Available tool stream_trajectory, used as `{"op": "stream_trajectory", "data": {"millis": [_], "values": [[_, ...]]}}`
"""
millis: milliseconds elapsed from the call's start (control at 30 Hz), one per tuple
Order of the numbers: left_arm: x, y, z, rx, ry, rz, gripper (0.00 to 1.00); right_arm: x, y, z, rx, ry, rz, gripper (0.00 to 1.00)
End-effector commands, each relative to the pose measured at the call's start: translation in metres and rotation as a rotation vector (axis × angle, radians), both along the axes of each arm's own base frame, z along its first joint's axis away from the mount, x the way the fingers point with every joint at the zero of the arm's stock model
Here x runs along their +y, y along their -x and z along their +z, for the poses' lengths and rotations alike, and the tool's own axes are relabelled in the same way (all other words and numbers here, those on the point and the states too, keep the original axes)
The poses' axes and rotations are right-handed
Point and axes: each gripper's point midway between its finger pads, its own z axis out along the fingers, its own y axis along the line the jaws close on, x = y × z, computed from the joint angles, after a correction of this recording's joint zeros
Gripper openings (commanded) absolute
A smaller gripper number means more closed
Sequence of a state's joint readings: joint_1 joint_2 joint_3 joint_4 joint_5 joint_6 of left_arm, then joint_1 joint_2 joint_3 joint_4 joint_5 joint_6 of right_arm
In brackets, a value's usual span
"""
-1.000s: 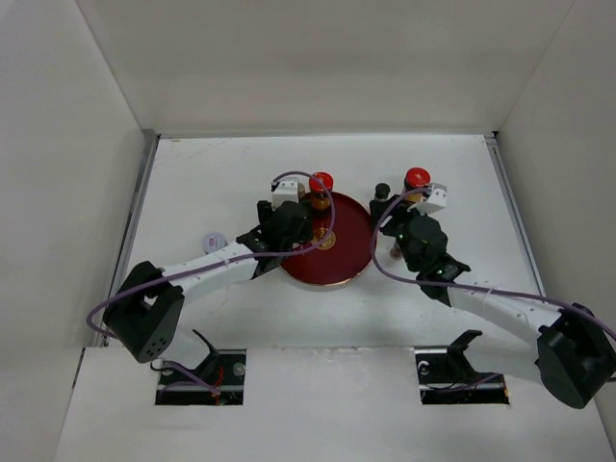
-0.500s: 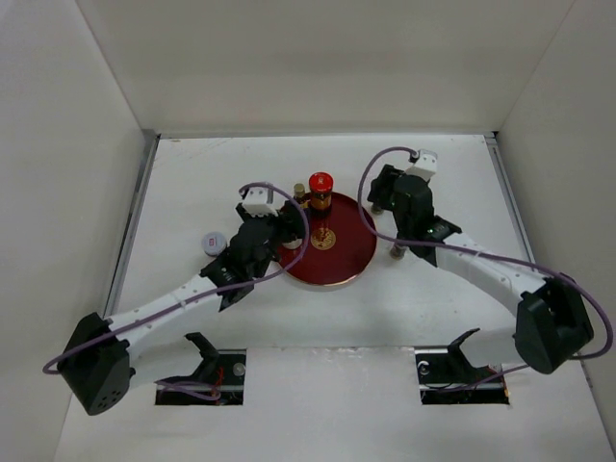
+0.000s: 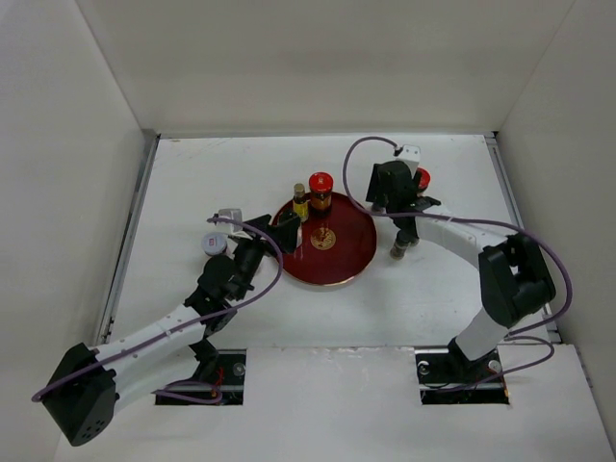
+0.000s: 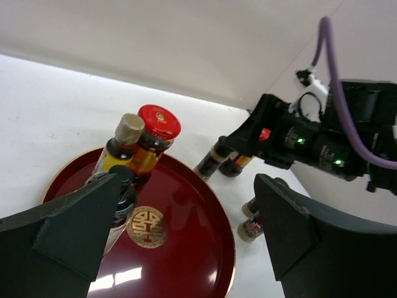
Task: Organize the condiment bottles
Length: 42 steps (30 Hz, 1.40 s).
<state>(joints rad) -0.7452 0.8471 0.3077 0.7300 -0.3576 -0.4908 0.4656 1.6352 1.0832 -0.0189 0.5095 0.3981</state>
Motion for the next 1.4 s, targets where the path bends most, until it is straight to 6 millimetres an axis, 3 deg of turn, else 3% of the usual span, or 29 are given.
{"op": "stream_trajectory", "data": {"millis": [0,267,467,667,767,1000,1367], "values": [[-0.007,0.009,0.026,-0.09,0.077,-0.053,0.9,-0.002,-0.014,0.015,-0.034,0.002,-0.016,0.75],[-0.012,0.008,0.02,-0.089,0.074,-0.069,0.9,0.006,-0.033,0.008,-0.03,-0.017,0.026,0.65],[-0.011,0.006,0.018,-0.087,0.076,-0.062,0.9,0.005,-0.042,0.0,-0.026,-0.004,0.021,0.5],[-0.01,0.006,0.016,-0.082,0.075,-0.059,0.9,0.005,-0.033,0.037,-0.151,-0.032,0.028,0.42],[-0.008,0.001,0.011,-0.065,0.069,-0.041,0.9,0.016,-0.019,0.059,-0.192,-0.047,0.059,0.42],[-0.004,-0.003,0.006,-0.049,0.071,-0.016,0.9,0.065,0.006,0.069,-0.212,-0.091,0.18,0.41],[-0.004,-0.004,0.004,-0.042,0.072,-0.015,0.9,0.12,-0.003,0.034,-0.149,-0.089,0.277,0.43]]}}
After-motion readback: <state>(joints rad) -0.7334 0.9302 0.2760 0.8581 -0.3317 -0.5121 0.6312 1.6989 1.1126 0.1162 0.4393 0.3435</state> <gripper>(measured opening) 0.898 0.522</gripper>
